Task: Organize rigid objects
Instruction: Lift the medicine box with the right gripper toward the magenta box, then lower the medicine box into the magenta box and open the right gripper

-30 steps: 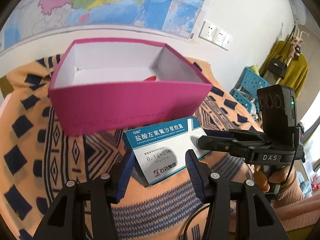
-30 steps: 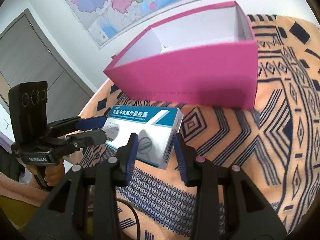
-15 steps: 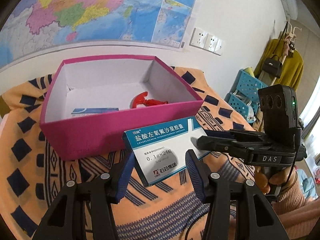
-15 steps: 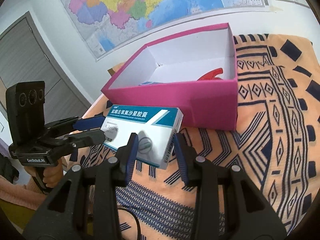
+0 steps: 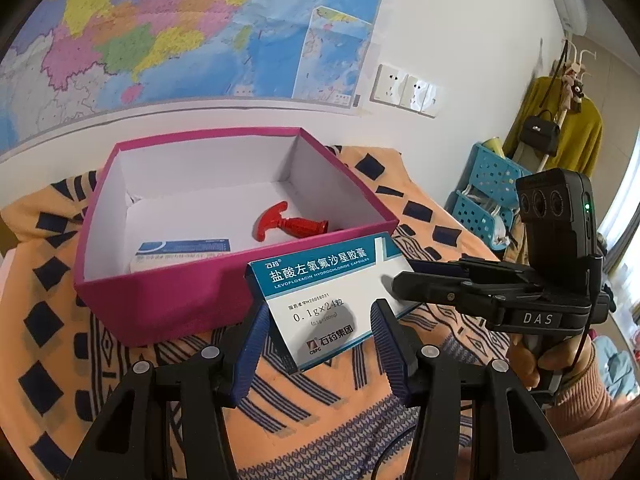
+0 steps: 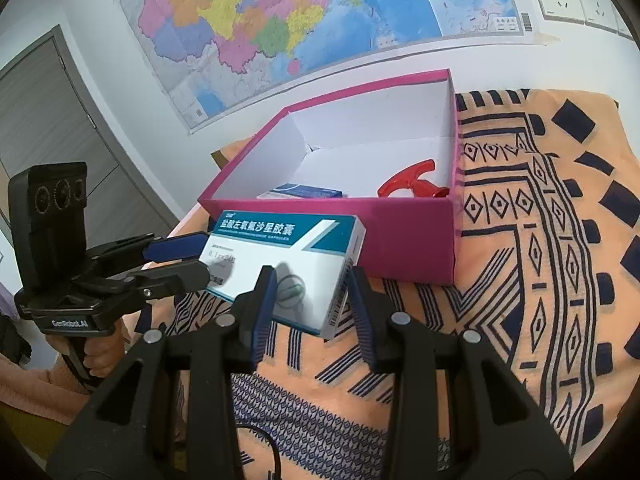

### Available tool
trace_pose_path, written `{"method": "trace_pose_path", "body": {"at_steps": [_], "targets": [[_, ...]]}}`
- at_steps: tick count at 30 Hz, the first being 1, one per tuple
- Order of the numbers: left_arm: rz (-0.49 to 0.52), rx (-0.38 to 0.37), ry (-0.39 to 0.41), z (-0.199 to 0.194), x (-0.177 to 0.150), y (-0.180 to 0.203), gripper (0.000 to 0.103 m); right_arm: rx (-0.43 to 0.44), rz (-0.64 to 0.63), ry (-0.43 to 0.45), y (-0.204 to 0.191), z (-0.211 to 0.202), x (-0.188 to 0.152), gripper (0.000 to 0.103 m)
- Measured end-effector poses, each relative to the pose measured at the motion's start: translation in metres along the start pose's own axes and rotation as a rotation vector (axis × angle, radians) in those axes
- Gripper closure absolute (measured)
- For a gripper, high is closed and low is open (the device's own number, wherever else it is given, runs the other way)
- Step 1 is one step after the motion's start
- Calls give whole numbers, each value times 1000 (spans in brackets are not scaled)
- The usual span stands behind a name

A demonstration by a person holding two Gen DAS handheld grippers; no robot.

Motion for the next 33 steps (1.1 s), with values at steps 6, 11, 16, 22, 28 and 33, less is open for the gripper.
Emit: {"method": "trace_pose_path", "body": {"at_steps": [6, 11, 16, 22, 28, 33], "targets": [[6, 1, 8, 2, 6, 1, 50, -6, -5, 12, 2, -2, 5, 63], [8, 1, 13, 4, 9, 2, 50, -10, -9, 22, 3, -4, 8, 63], [13, 0, 14, 6, 13, 2, 50, -16, -13, 31, 4, -7, 13, 63], [17, -1, 20, 7, 17, 4, 50, -21, -16, 36, 7, -8, 16, 63], [19, 4, 22, 8, 19, 4, 50, -23, -21, 44, 6, -10, 21, 63], [18, 10, 24, 10, 21, 3, 50, -26, -27, 47, 6, -11, 24, 63]]}}
Point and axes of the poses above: each gripper's, at about its wrist camera, not at the fingertips, and z roughly the way its jaws point, y to its right, x to its top, the point moved 4 cm from there along z, roughly the way its jaws point, and after that the axes turned 4 degrees about x, right-handed, at the moved point
